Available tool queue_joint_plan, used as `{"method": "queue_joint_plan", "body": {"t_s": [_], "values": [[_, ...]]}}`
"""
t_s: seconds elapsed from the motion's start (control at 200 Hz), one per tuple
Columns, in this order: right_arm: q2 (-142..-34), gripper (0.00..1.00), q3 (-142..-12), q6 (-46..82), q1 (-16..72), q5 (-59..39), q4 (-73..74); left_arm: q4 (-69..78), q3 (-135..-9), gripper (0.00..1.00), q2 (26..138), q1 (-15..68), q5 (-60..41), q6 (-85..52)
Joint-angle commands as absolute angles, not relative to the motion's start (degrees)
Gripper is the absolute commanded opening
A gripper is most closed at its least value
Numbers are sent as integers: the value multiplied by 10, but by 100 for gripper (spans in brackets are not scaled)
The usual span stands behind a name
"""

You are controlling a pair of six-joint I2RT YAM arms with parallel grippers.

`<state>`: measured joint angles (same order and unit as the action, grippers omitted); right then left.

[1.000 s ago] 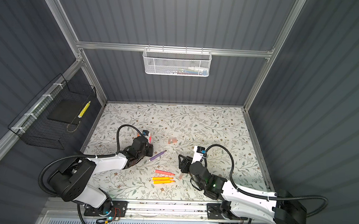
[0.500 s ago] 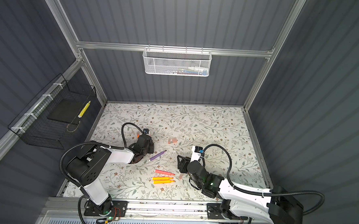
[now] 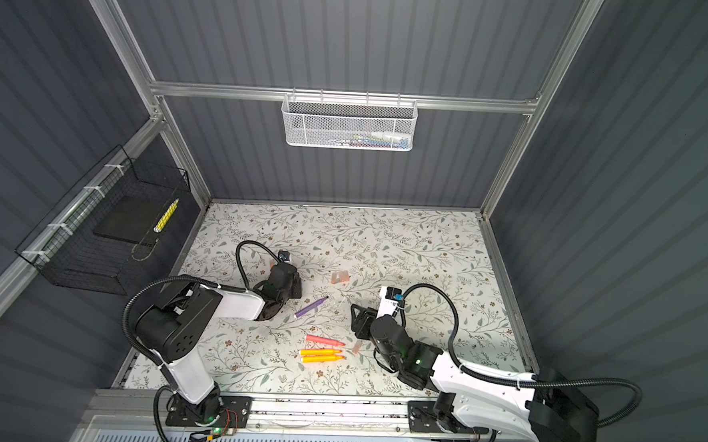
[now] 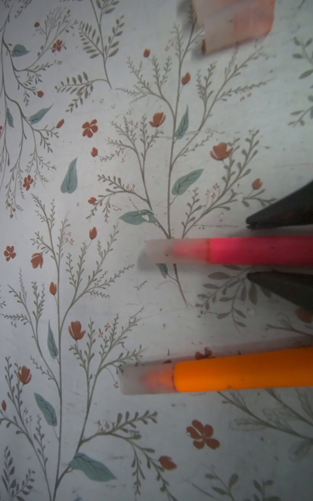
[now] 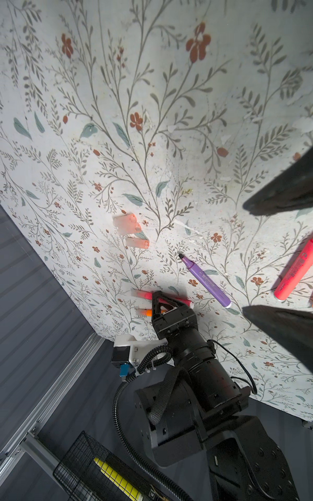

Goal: Insert the pens into the pen caps
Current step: 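Lower the capped pink marker to the table and release it with the left gripper, then move the left gripper over the purple marker while the right gripper withdraws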

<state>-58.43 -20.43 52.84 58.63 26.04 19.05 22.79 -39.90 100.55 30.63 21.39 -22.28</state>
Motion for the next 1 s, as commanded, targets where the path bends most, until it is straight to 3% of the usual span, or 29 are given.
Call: {"method": "queue_joint_plan", "body": {"t_s": [0.0, 0.115, 0.455, 0.81, 0.995], "values": [[-578, 57, -217, 520, 579, 262, 184, 181, -410, 39, 972, 303, 214, -218], [-580, 57, -213, 516, 576, 261, 200, 159, -422, 46, 943, 303, 215, -207], [-510, 60, -224, 485, 545, 259, 137, 79, -395, 47, 747, 304, 158, -191], [-315, 67, -198, 421, 354, 279, -26, 28, -294, 49, 515, 332, 25, -225], [-328, 68, -209, 378, 249, 247, -46, 5, -278, 48, 500, 416, 51, -225]]}}
